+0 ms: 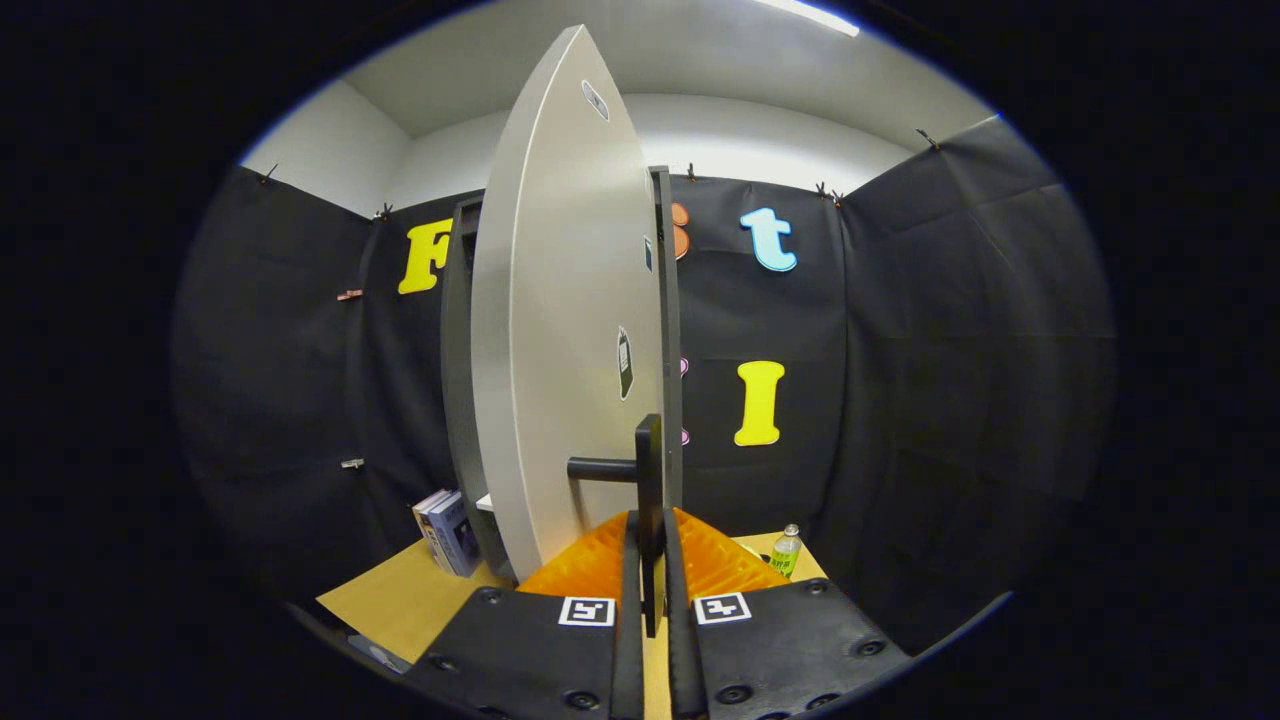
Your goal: Open the shoe cabinet door, grab the shoes and put them into the shoe cabinet, then close the shoe cabinet door.
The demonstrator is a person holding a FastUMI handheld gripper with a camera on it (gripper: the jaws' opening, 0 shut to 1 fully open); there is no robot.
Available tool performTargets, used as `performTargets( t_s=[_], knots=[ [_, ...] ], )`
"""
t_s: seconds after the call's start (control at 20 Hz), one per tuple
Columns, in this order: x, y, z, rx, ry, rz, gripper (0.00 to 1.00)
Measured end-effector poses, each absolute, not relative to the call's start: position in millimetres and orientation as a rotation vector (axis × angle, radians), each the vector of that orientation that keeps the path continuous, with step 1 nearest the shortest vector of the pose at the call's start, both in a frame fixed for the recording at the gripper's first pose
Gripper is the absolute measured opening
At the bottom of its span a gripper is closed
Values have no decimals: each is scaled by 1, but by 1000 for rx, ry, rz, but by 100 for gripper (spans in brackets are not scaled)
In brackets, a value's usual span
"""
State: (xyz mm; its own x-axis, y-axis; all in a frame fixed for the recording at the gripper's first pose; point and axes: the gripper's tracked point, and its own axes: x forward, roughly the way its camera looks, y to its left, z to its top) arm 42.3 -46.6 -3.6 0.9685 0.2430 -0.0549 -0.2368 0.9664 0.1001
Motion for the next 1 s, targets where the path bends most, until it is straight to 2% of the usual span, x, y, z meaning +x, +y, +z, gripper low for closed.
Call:
performTargets(
  t_s=[0.15,0.35,0.65,0.75,0.95,1.0],
  knots=[
    [47,-72,5,113,51,248,14],
    [45,-64,14,203,43,314,14],
    [46,-71,11,192,50,245,14],
    [44,-76,12,193,40,205,19],
    [20,-80,14,208,36,144,18],
    [11,-79,9,202,47,136,23]
  ],
)
